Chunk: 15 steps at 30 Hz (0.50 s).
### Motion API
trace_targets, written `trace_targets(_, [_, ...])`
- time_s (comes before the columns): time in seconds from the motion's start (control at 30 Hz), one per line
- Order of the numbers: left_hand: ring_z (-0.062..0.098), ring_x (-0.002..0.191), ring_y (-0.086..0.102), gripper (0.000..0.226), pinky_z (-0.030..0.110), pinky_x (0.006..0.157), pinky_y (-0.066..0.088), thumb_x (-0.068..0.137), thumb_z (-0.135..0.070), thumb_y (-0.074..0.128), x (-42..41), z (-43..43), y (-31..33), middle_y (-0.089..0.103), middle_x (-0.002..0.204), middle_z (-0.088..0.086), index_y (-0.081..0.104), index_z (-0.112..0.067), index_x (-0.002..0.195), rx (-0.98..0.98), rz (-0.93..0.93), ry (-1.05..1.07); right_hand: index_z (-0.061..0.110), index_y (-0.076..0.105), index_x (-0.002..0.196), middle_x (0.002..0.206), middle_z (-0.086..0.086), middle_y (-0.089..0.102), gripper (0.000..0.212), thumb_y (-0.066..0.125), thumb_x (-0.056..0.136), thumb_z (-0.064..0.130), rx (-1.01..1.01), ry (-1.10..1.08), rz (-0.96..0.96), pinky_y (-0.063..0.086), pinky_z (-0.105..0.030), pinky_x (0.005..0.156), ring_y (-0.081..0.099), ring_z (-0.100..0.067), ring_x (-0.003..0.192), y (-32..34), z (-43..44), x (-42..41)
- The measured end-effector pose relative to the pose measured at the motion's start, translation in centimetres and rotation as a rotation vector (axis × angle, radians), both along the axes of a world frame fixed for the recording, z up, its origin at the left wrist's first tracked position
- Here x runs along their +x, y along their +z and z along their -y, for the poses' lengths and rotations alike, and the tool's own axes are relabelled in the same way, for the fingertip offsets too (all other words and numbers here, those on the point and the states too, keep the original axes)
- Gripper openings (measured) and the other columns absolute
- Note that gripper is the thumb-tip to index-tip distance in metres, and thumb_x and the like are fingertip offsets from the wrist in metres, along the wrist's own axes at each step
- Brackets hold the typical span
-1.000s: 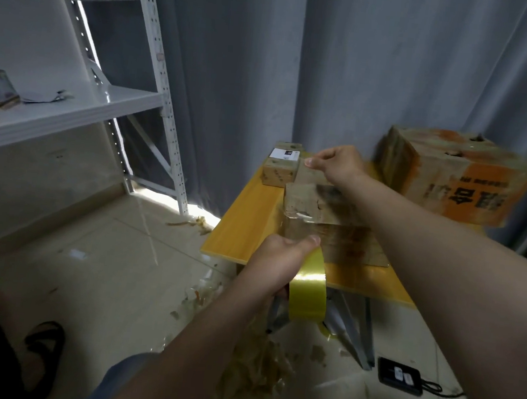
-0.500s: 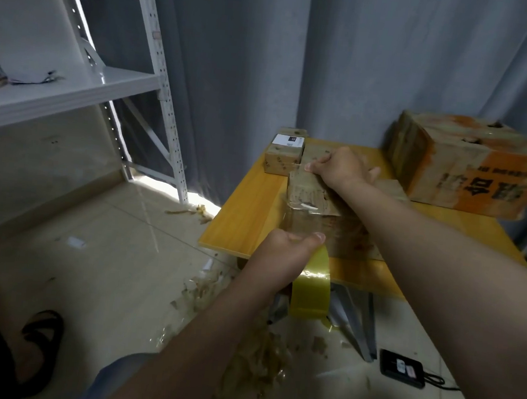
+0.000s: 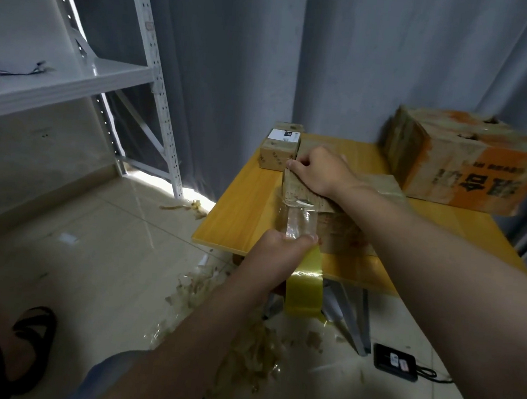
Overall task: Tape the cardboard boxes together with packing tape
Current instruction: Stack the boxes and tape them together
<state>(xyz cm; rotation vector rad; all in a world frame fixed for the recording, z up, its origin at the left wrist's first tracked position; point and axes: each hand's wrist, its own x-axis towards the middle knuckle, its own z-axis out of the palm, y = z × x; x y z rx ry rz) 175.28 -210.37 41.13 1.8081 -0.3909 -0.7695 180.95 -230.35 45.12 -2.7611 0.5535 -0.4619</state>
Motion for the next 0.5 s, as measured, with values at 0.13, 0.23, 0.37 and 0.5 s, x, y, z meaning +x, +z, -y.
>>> trace_targets(0.13, [0.032,0.1,0.072,0.047,0.053,0.097,0.056,0.091,-0.058,0.068,-0.3,-0.2,0.3,0.071,0.099,0.01,0.069,-0.013,0.104,0.01,-0.001,-0.008,0.024,0.068,0.077,0.071,0.005,0.058,0.043,0.049,0.105,0.052,0.042,-0.011,-0.043,0.043,-0.036,0.079,0.062,-0.025,0.086,0.1,0.1,0.3])
trace_targets(0.23, [0.022,0.091,0.071,0.034,0.049,0.095,0.055,0.089,-0.058,0.069,-0.5,-0.4,0.1,0.072,0.09,0.0,0.071,-0.024,0.084,0.008,0.024,-0.012,0.019,0.07,0.075,0.067,0.002,0.06,0.046,0.052,0.104,0.05,0.08,-0.005,-0.041,0.035,-0.031,0.065,0.059,-0.02,0.071,0.1,0.0,0.2])
trace_targets(0.37, [0.014,0.088,0.07,0.038,0.039,0.086,0.058,0.083,-0.067,0.066,-1.0,-0.8,0.2,0.074,0.092,-0.006,0.067,-0.031,0.094,0.011,0.098,0.002,0.018,0.063,0.063,0.063,-0.002,0.059,0.051,0.053,0.104,0.047,0.097,-0.018,-0.041,0.033,-0.034,0.058,0.058,-0.021,0.067,0.0,-0.2,0.2])
trace_targets(0.5, [0.027,0.098,0.074,0.048,0.053,0.096,0.057,0.077,-0.066,0.067,-1.4,-1.0,0.8,0.078,0.102,0.008,0.07,-0.026,0.103,0.007,0.009,-0.025,0.018,0.074,0.083,0.081,-0.002,0.071,0.04,0.056,0.103,0.047,0.109,-0.003,0.01,0.047,-0.035,0.072,0.066,-0.024,0.085,0.0,-0.4,-0.4])
